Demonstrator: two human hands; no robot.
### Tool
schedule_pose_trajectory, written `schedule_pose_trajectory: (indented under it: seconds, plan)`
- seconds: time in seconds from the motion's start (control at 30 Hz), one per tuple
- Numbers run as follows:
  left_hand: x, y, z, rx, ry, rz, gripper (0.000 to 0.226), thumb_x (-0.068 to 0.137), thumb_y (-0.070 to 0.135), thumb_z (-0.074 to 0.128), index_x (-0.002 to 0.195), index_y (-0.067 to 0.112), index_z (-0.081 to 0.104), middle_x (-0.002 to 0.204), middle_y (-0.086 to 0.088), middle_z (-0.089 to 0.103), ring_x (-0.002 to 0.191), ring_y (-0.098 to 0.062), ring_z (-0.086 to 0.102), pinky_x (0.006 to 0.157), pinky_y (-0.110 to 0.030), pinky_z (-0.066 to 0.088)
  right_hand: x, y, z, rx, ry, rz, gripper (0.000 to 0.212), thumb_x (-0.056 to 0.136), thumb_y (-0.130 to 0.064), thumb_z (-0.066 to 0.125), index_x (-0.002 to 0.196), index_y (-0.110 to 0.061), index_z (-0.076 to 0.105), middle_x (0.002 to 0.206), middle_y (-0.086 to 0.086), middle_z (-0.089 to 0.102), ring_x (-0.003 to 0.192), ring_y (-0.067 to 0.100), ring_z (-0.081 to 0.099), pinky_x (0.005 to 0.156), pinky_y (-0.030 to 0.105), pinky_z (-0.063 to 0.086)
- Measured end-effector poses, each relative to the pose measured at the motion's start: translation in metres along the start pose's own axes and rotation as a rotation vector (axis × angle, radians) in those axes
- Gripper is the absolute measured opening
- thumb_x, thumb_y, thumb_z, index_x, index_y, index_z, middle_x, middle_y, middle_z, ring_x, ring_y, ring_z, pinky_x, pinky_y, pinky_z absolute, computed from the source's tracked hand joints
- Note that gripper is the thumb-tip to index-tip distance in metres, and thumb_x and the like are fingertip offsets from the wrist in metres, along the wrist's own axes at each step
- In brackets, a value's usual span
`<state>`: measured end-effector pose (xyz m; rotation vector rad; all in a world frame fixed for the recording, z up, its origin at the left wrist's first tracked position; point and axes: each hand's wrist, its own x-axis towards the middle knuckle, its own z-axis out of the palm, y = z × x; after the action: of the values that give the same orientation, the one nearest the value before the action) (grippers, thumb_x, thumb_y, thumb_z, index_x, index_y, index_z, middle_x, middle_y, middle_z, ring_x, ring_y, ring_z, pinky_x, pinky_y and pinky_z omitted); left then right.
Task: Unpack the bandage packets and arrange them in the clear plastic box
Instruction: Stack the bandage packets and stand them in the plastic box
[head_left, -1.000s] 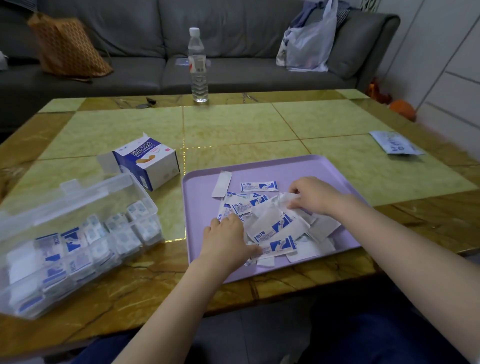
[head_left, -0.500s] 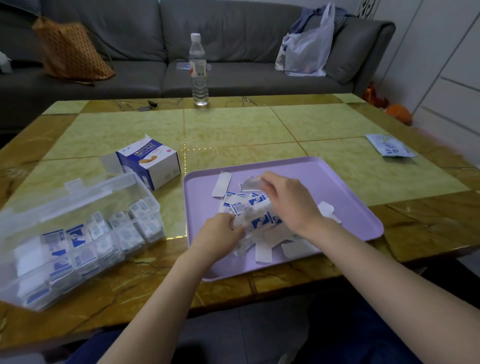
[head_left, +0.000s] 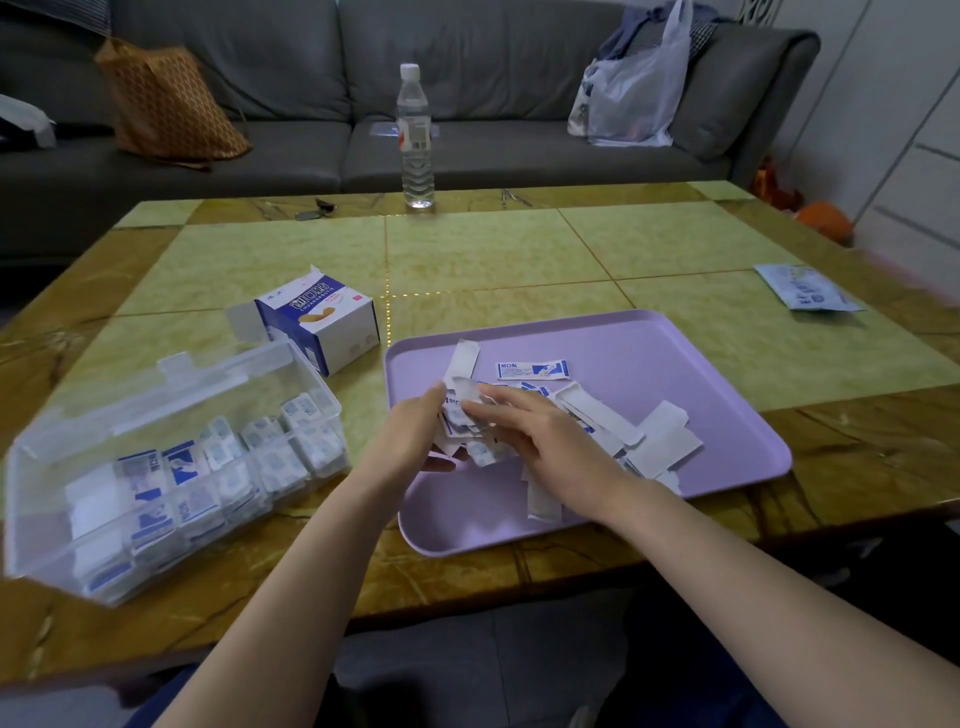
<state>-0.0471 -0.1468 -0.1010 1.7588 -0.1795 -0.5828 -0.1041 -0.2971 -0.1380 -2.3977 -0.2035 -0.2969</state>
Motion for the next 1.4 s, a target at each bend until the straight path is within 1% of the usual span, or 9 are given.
schedule_pose_trajectory:
  seconds: [0.1, 0.2, 0.47, 0.6, 0.83, 0.93, 1.07, 1.3, 1.4]
  plan:
    - [0.000, -0.002, 0.001, 0.095, 0.010, 0.093, 0.024, 0.097, 0.025, 0.047, 0.087, 0.010, 0.063, 0.076, -0.005, 0.062, 0.067, -0.018, 0.057, 0.059, -0.025, 0.047, 0.000, 0.001, -0.001, 0.025, 0.096, -0.043, 0.040, 0.089, 0.006, 0.052, 0.123, -0.014, 0.062, 0.125, 0.006, 0.056, 0.117, 0.013, 0.050, 0.098, 0.024, 0.043]
    - [0.003, -0.007, 0.003, 0.245, 0.048, 0.210, 0.017, 0.090, 0.010, 0.055, 0.075, 0.013, 0.059, 0.071, -0.007, 0.060, 0.063, -0.016, 0.053, 0.058, -0.026, 0.042, 0.000, 0.000, -0.005, -0.085, 0.174, -0.055, 0.039, 0.082, -0.003, 0.065, 0.119, -0.015, 0.062, 0.119, 0.001, 0.058, 0.112, 0.012, 0.049, 0.097, 0.022, 0.039]
    - [-0.003, -0.015, 0.002, 0.718, 0.253, 0.532, 0.008, 0.092, 0.014, 0.050, 0.099, 0.014, 0.054, 0.077, 0.002, 0.053, 0.073, -0.022, 0.050, 0.057, -0.031, 0.031, -0.003, 0.000, -0.004, -0.090, 0.142, 0.169, 0.049, 0.087, -0.010, 0.061, 0.132, -0.013, 0.042, 0.126, 0.005, 0.052, 0.119, 0.018, 0.045, 0.098, 0.025, 0.035]
    - [-0.005, -0.024, -0.003, 0.979, 0.217, 0.502, 0.018, 0.090, 0.019, 0.051, 0.108, 0.017, 0.050, 0.098, -0.003, 0.061, 0.086, -0.028, 0.057, 0.062, -0.032, 0.035, -0.003, 0.000, 0.002, -0.099, 0.063, 0.136, 0.047, 0.083, 0.001, 0.057, 0.126, -0.014, 0.046, 0.120, 0.003, 0.053, 0.116, 0.018, 0.047, 0.098, 0.029, 0.038]
    - [-0.005, -0.030, 0.001, 1.133, 0.203, 0.487, 0.015, 0.093, 0.026, 0.046, 0.104, 0.015, 0.046, 0.103, -0.002, 0.057, 0.098, -0.027, 0.053, 0.069, -0.033, 0.032, 0.000, -0.010, 0.011, -0.128, 0.054, 0.086, 0.050, 0.084, 0.001, 0.057, 0.130, -0.009, 0.043, 0.128, 0.008, 0.048, 0.122, 0.022, 0.041, 0.104, 0.025, 0.029]
    - [-0.005, -0.029, -0.001, 1.089, 0.237, 0.485, 0.008, 0.093, 0.021, 0.045, 0.096, 0.014, 0.046, 0.097, -0.005, 0.057, 0.090, -0.030, 0.054, 0.064, -0.034, 0.032, 0.000, -0.010, 0.013, -0.208, 0.114, 0.198, 0.056, 0.087, -0.004, 0.056, 0.138, -0.008, 0.034, 0.136, 0.012, 0.041, 0.128, 0.025, 0.034, 0.107, 0.027, 0.023]
    - [-0.002, -0.030, 0.002, 0.942, 0.139, 0.445, 0.009, 0.092, 0.013, 0.047, 0.099, 0.011, 0.042, 0.100, -0.009, 0.054, 0.091, -0.032, 0.052, 0.067, -0.037, 0.036, -0.003, -0.013, 0.017, -0.013, 0.018, 0.258, 0.064, 0.085, 0.009, 0.045, 0.143, -0.005, 0.021, 0.143, 0.013, 0.027, 0.135, 0.020, 0.026, 0.102, 0.010, 0.017]
    - [-0.001, -0.037, 0.007, 1.106, 0.099, 0.449, 0.014, 0.095, 0.014, 0.042, 0.107, 0.008, 0.042, 0.110, -0.009, 0.046, 0.104, -0.028, 0.046, 0.079, -0.035, 0.038, -0.005, -0.025, 0.018, -0.122, 0.124, 0.108, 0.071, 0.085, 0.010, 0.040, 0.147, -0.003, 0.009, 0.153, 0.014, 0.015, 0.142, 0.017, 0.013, 0.111, 0.013, 0.004]
    - [-0.001, -0.040, 0.008, 1.246, 0.128, 0.474, 0.016, 0.098, 0.020, 0.037, 0.111, 0.011, 0.041, 0.113, -0.006, 0.046, 0.106, -0.025, 0.045, 0.082, -0.033, 0.038, -0.003, -0.024, 0.021, -0.293, 0.165, -0.051, 0.069, 0.078, 0.012, 0.049, 0.143, -0.001, 0.028, 0.145, 0.020, 0.034, 0.136, 0.028, 0.030, 0.113, 0.022, 0.016]
